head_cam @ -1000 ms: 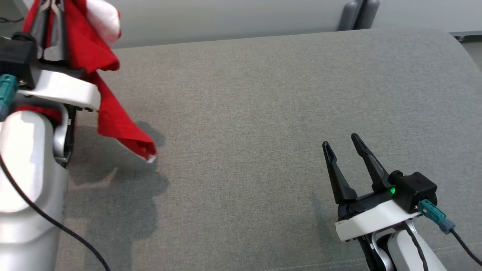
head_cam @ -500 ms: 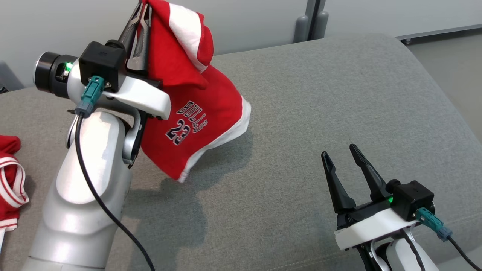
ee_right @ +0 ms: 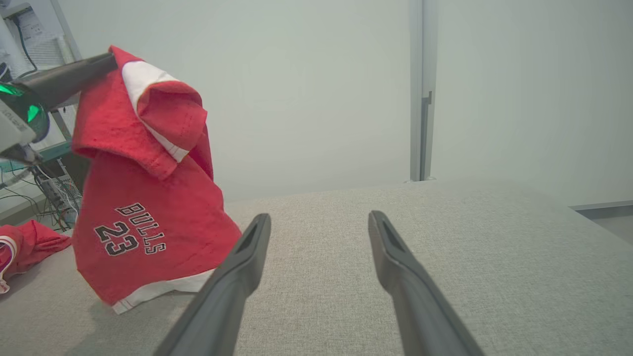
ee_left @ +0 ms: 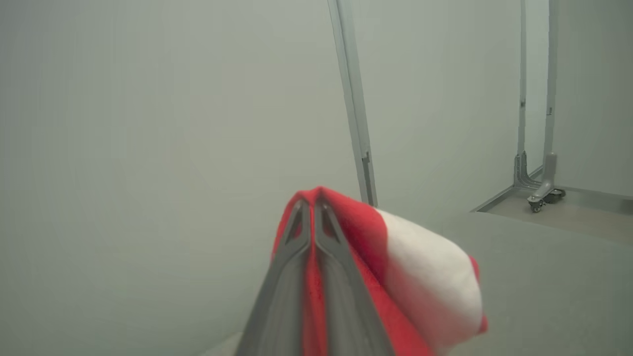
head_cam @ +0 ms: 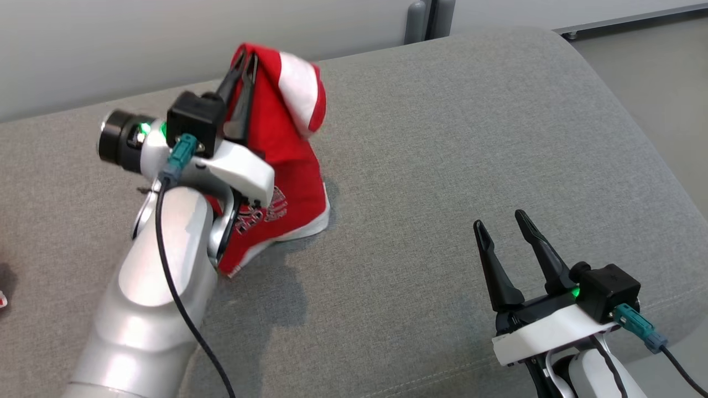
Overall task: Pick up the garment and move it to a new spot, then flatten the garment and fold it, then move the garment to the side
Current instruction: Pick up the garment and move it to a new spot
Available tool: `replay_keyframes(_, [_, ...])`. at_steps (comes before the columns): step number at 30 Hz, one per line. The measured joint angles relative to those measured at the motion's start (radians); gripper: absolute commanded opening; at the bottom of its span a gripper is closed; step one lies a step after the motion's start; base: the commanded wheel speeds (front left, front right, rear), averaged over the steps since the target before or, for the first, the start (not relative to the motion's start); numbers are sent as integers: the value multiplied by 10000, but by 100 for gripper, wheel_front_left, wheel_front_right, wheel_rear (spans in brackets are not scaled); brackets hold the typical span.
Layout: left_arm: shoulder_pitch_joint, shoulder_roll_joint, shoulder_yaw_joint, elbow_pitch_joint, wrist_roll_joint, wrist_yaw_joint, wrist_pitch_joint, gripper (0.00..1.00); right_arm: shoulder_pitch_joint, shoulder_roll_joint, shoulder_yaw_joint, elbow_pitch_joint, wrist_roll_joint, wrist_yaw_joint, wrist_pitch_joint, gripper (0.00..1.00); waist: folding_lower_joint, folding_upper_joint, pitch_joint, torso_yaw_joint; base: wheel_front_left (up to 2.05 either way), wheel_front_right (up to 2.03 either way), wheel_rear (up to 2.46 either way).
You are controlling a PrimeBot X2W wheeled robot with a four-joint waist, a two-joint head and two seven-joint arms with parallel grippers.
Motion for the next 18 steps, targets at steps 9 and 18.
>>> replay_keyframes(9, [1150, 23, -259, 1937, -169, -176, -84, 0, -20, 8, 36, 31, 77, 0, 0, 100, 0, 0, 238, 198, 0, 0, 0])
replay_keyframes(18, [1551, -194, -520, 3106, -593, -562, -203, 0, -22, 10, 84, 247, 77, 0, 0, 100, 0, 0, 218, 383, 0, 0, 0])
